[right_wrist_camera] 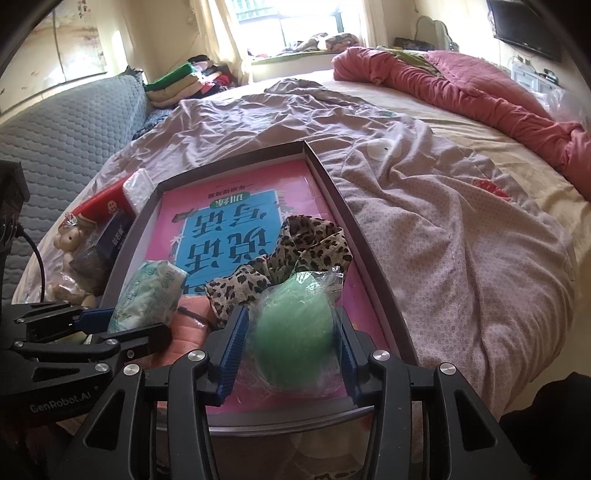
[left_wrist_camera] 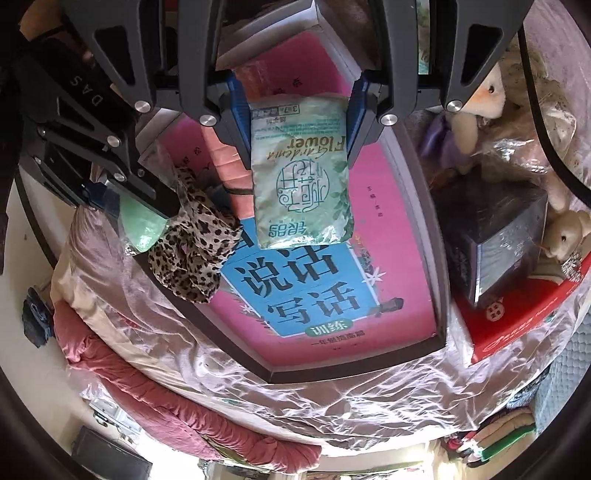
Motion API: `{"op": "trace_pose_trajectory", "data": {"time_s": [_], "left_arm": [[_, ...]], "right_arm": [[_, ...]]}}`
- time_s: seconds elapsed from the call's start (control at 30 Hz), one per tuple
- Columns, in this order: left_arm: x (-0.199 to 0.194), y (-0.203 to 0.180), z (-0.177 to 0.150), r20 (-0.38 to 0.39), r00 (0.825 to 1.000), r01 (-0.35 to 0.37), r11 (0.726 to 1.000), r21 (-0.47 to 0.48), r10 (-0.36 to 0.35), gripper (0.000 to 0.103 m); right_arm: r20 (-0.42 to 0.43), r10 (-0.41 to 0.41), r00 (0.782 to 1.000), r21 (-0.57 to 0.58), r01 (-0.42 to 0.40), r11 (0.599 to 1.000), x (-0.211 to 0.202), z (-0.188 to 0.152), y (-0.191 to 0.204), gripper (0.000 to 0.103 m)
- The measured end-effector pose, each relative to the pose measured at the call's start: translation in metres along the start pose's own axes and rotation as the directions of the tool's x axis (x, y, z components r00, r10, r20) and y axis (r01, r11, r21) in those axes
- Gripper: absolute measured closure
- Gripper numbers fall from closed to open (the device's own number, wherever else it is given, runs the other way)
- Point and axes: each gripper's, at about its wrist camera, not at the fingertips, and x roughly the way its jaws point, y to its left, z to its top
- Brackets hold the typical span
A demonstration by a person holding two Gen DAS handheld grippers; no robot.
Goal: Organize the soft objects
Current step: 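Lower the tissue pack and green egg toward the tray with both tools, then open the right tool to release the green egg while the left tool releases the tissue pack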
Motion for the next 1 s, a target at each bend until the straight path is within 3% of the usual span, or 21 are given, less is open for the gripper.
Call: {"op": "trace_pose_trajectory", "data": {"time_s": [0.17, 0.33, 0.87, 1.0], "left_arm": [[-0.006, 0.004, 0.000, -0.003, 1.000, -0.011, 1.000, -0.005, 0.011, 0.058], [-0.002, 0.003, -0.003, -0.026, 0.999, -0.022, 1.000, -0.004, 0.022, 0.058], [-0.004, 0.002, -0.008, -0.042, 0.999, -0.018, 1.000, -0.006, 0.018, 0.057], [-0.005, 0.003, -0.009, -0.043, 0.999, -0.011, 1.000, -0.012, 0.010, 0.057]], "right_arm": [[0.008, 0.000, 1.000, -0.009, 0.000, 1.000, -0.001, 0.000, 0.002, 0.054], [0.015, -0.002, 1.000, -0.015, 0.002, 1.000, -0.003, 0.000, 0.003, 0.042], [0.031, -0.035, 0.999, -0.013, 0.035, 0.999, -0.010, 0.000, -0.002, 0.040], [0.041, -0.035, 0.999, -0.010, 0.036, 0.999, -0.014, 0.001, -0.003, 0.030]]}}
